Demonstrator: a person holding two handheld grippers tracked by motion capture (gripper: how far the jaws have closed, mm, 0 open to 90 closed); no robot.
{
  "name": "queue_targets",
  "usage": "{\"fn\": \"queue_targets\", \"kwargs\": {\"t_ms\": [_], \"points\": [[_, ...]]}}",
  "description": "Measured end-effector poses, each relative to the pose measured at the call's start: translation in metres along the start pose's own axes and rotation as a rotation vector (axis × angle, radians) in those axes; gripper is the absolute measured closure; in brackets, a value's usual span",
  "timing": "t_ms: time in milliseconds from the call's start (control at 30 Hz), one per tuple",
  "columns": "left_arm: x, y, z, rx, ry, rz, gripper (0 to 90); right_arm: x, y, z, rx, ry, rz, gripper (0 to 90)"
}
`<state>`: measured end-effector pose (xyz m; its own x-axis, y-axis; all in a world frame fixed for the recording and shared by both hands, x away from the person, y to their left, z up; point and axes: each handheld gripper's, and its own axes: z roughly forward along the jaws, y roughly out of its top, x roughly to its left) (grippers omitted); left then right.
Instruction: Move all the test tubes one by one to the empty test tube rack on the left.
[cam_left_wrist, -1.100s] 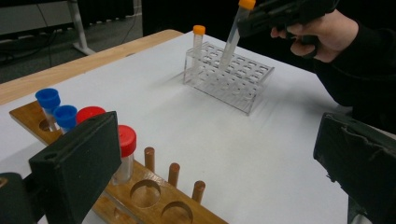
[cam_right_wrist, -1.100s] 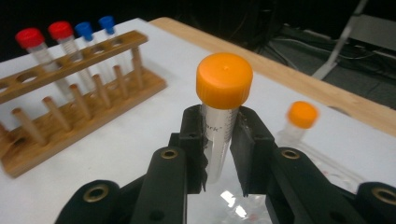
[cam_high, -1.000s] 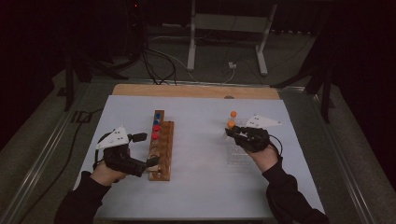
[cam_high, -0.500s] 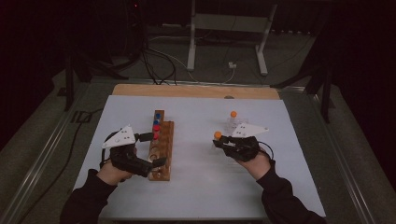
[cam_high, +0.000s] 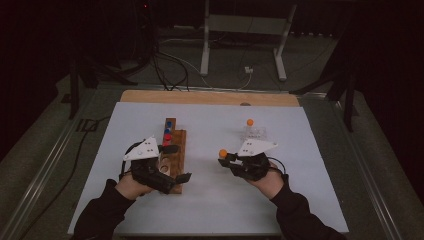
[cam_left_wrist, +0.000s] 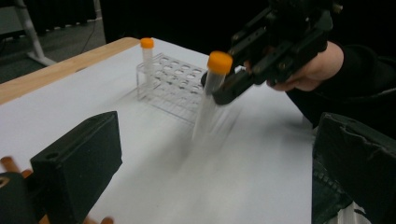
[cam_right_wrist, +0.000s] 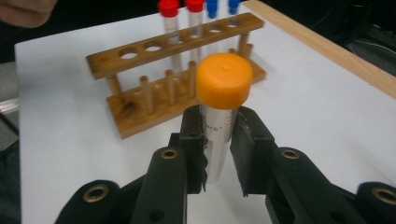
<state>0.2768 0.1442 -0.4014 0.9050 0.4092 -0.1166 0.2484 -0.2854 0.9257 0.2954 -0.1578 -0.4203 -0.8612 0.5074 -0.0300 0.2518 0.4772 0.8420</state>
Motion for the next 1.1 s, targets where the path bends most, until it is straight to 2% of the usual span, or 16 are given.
{"fn": "queue_targets", "kwargs": {"t_ms": [300, 367, 533, 967, 1100], "points": [[-0.010, 0.009, 0.016, 0.006, -0.034, 0.039, 7.8, 0.014, 0.003, 0.007, 0.008, 0.046, -0.025, 75.2], [-0.011, 0.010, 0.019, -0.003, -0.035, 0.043, 13.9, 0.016, 0.003, 0.007, 0.007, 0.058, -0.025, 75.2], [-0.014, 0.012, 0.027, 0.008, -0.038, 0.055, 17.9, 0.021, 0.003, 0.009, 0.009, 0.074, -0.033, 75.2], [-0.016, 0.012, 0.043, 0.032, -0.013, 0.079, 43.6, 0.026, 0.006, 0.008, -0.004, 0.096, -0.038, 75.2], [-0.016, 0.012, 0.045, 0.036, -0.019, 0.090, 51.7, 0.026, 0.007, 0.008, -0.006, 0.098, -0.040, 75.2]]}}
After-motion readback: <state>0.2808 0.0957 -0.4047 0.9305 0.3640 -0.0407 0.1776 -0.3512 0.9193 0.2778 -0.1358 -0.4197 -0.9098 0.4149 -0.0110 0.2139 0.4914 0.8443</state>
